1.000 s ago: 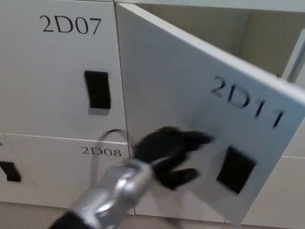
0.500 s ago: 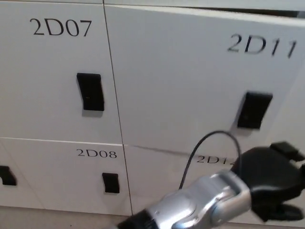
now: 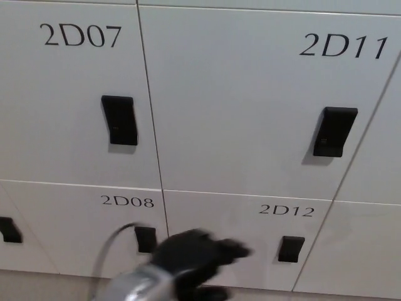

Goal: The robot uses its left hand to push the door of an open cabinet towards the right and closes it

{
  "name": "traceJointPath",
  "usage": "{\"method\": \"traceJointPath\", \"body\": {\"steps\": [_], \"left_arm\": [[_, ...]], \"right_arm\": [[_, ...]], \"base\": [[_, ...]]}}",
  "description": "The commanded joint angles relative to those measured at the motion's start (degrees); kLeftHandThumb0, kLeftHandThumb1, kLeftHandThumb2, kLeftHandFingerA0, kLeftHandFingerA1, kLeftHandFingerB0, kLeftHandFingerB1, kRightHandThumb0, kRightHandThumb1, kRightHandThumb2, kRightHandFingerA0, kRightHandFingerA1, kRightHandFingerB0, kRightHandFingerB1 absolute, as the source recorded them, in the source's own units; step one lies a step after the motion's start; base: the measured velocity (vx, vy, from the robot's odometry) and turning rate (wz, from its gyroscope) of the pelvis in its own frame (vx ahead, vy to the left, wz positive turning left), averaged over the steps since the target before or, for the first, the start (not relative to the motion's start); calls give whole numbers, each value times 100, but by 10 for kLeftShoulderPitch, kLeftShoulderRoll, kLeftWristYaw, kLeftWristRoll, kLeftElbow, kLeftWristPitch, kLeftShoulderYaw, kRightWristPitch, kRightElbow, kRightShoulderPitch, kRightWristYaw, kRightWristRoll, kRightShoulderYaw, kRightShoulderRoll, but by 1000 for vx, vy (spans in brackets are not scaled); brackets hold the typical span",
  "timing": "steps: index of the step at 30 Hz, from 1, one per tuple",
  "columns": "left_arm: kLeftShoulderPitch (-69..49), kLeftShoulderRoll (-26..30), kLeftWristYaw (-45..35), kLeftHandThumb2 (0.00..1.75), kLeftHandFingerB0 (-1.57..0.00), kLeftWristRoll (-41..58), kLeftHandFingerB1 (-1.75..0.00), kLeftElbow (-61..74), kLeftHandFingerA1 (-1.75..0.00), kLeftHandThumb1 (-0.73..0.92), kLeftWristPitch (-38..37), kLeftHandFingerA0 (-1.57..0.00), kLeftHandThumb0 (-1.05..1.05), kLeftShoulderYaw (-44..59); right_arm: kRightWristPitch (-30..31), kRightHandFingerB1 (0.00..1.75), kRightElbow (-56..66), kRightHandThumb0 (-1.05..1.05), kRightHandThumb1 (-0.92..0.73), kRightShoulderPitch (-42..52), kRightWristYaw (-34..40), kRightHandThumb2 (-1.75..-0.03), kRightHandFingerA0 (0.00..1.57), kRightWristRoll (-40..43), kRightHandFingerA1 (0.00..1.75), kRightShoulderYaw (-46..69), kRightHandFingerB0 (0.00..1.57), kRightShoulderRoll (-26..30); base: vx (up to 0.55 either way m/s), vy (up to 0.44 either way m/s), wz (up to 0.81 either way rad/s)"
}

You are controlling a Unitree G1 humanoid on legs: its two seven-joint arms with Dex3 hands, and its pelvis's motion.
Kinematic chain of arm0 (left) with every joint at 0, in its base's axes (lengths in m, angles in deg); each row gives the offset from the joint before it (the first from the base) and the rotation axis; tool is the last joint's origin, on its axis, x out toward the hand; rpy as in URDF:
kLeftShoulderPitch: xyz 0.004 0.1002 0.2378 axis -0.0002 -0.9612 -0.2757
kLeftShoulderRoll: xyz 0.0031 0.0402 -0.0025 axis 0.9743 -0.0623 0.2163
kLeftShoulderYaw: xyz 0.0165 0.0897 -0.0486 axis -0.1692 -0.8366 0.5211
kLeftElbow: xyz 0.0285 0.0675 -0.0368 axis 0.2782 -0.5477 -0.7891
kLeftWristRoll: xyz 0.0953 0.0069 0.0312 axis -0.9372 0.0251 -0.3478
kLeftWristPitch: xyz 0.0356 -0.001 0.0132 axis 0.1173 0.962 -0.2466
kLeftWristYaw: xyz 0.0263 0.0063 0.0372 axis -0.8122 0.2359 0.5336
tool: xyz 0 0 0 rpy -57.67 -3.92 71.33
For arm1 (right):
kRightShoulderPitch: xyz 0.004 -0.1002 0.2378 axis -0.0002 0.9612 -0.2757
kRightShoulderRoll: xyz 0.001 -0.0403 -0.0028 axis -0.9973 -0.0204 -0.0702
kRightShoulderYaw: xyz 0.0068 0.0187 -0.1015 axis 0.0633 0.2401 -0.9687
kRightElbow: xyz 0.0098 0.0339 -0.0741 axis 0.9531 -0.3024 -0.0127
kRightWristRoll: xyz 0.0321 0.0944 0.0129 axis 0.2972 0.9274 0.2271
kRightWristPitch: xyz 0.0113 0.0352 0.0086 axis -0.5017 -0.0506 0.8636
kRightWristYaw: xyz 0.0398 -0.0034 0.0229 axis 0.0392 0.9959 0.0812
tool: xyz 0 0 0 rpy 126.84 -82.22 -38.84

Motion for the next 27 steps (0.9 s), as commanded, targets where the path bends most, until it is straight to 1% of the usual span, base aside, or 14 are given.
{"method": "traceJointPath", "body": {"steps": [1,5,6,7,11,14,15,19,20,21,26,27], "left_arm": [[-130,87,90,68,-26,132,-30,-49,-35,88,-100,-34,-60,167],[-137,82,89,68,-26,128,-30,-56,-35,88,-113,-34,-60,187],[-179,85,143,67,-26,169,-30,-135,-37,87,-145,-29,-61,254],[-191,85,158,67,-26,180,-30,-158,-37,87,-155,-29,-61,275],[-197,82,175,67,-26,177,-30,-203,-38,87,-169,-29,-62,301],[-221,81,200,66,-25,188,-30,-305,-39,87,-196,-29,-59,334],[-217,76,192,67,-23,198,-30,-346,-38,88,-190,-30,-61,348],[-207,72,191,67,-23,196,-30,-378,-38,88,-202,-30,-61,359],[-188,67,163,67,-21,214,-30,-402,-41,89,-188,-36,-61,372],[-163,59,128,67,-21,236,-30,-434,-41,89,-172,-36,-61,389],[-147,53,108,67,-24,242,-31,-475,-44,88,-170,-39,-61,407],[-140,52,104,100,-14,240,-44,-485,-51,73,-166,-30,-65,409]], "right_arm": [[17,32,1,-53,-91,-2,2,-67,32,-2,38,-1,24,6],[17,32,2,-53,-91,-2,2,-67,32,-1,38,-1,24,6],[21,32,-1,-54,-91,-3,3,-67,31,-4,37,-4,25,3],[23,32,-1,-54,-91,-3,3,-67,31,-5,37,-5,25,2],[23,32,-1,-54,-90,-3,9,-66,32,-8,37,-9,26,3],[29,31,-1,-54,-90,3,1,-66,32,-11,36,-16,26,0],[32,31,-2,-55,-89,1,3,-66,33,-13,36,-18,26,0],[33,31,-2,-55,-89,0,4,-66,33,-13,36,-20,26,0],[31,31,-1,-54,-90,2,2,-66,32,-10,36,-19,26,0],[29,31,0,-54,-90,4,1,-66,32,-8,36,-17,26,1],[29,32,1,-53,-90,16,7,-67,33,-15,35,-24,28,4],[32,31,1,-53,-89,15,6,-66,32,-14,36,-24,27,5]], "base": [[0,0,0],[0,0,0],[0,0,0],[0,0,0],[0,0,0],[0,0,0],[0,0,0],[0,0,0],[0,0,0],[0,0,0],[0,0,0],[0,0,0]]}}
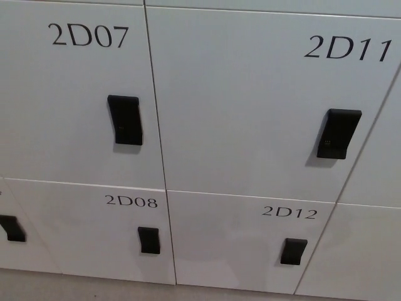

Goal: The robot uses its left hand to push the door of an open cabinet towards the right and closes it

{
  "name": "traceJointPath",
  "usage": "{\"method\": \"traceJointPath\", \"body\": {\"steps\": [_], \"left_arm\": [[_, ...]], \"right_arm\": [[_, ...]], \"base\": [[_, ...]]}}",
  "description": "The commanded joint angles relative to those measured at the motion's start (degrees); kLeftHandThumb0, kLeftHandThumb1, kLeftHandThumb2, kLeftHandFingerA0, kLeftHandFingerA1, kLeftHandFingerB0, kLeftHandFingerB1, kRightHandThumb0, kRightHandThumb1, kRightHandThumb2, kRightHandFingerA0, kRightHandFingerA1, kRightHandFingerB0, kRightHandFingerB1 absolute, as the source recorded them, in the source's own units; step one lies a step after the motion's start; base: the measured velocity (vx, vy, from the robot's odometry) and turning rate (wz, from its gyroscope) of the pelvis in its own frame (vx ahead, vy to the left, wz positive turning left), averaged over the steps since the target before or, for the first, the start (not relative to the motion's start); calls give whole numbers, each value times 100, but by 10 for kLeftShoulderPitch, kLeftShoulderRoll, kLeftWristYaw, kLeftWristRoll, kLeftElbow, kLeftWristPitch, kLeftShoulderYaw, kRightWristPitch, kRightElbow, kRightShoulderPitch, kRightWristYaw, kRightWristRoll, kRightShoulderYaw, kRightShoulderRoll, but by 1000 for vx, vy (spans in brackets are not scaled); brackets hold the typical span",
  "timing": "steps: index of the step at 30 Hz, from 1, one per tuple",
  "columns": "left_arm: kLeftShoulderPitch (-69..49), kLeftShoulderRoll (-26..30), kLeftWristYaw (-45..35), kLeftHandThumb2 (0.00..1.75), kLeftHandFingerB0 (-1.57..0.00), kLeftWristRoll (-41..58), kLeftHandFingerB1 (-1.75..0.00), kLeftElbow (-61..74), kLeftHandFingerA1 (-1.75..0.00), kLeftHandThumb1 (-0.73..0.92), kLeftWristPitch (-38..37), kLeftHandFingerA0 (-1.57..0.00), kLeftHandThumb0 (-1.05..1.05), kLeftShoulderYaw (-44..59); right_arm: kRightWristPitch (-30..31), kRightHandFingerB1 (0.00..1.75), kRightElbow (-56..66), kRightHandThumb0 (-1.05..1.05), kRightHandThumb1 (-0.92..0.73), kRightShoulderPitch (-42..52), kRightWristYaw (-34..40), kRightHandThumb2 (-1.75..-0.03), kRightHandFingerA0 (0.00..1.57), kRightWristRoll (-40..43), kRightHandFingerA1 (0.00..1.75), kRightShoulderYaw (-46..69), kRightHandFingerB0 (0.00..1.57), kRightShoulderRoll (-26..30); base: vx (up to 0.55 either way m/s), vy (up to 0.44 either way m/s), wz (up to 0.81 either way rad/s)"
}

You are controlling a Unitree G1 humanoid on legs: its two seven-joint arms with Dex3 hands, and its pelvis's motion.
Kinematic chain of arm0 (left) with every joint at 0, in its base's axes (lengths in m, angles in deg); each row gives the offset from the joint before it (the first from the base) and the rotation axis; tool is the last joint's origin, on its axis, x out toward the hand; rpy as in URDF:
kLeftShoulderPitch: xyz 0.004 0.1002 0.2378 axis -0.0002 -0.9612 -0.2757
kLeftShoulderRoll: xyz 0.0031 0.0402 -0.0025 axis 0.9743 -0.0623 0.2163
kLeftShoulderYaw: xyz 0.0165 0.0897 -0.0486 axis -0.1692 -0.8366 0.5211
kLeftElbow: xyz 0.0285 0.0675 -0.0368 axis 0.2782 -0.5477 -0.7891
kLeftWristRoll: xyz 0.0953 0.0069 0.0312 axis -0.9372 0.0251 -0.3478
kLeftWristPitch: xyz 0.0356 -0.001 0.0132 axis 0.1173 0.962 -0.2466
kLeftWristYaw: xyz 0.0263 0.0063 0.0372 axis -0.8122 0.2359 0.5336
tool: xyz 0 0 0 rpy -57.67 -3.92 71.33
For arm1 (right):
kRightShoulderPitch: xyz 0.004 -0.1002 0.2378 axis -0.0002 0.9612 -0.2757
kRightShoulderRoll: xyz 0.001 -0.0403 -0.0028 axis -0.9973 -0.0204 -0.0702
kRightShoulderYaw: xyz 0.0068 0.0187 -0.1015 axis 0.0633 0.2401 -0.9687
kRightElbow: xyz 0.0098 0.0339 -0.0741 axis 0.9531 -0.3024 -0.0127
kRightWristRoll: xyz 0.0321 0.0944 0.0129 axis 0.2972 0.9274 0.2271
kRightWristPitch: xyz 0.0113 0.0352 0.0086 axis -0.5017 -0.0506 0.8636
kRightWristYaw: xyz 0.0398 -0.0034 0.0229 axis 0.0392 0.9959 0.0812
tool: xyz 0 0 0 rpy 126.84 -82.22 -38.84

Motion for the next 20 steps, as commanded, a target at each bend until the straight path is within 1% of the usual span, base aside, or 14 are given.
{"method": "traceJointPath", "body": {"steps": [1,2,3,12,15,20], "left_arm": [[43,-10,-17,100,-14,71,-44,-93,-51,73,-27,-30,-65,45],[45,-9,-18,100,-14,70,-44,-96,-51,73,-28,-30,-65,45],[53,-7,-19,67,-22,71,-29,-101,-40,88,-32,-37,-61,47],[57,-5,-20,67,-23,72,-30,-114,-41,87,-47,-36,-59,36],[54,-4,-29,67,-21,75,-29,-117,-40,88,-56,-34,-59,33],[55,-2,-25,67,-21,72,-29,-116,-39,88,-50,-35,-58,22]], "right_arm": [[22,31,0,-53,-89,10,3,-66,32,-7,36,-5,27,6],[23,31,0,-53,-89,10,2,-66,32,-6,36,-4,27,6],[25,31,1,-53,-90,5,3,-67,32,-7,36,-6,26,4],[26,31,0,-53,-90,5,1,-67,33,-12,35,-10,27,5],[18,31,0,-53,-90,13,4,-66,33,-9,36,-7,26,4],[22,32,3,-52,-90,16,8,-67,33,-10,36,-7,28,3]], "base": [[0,0,0],[0,0,0],[0,0,0],[0,0,0],[0,0,0],[0,0,0]]}}
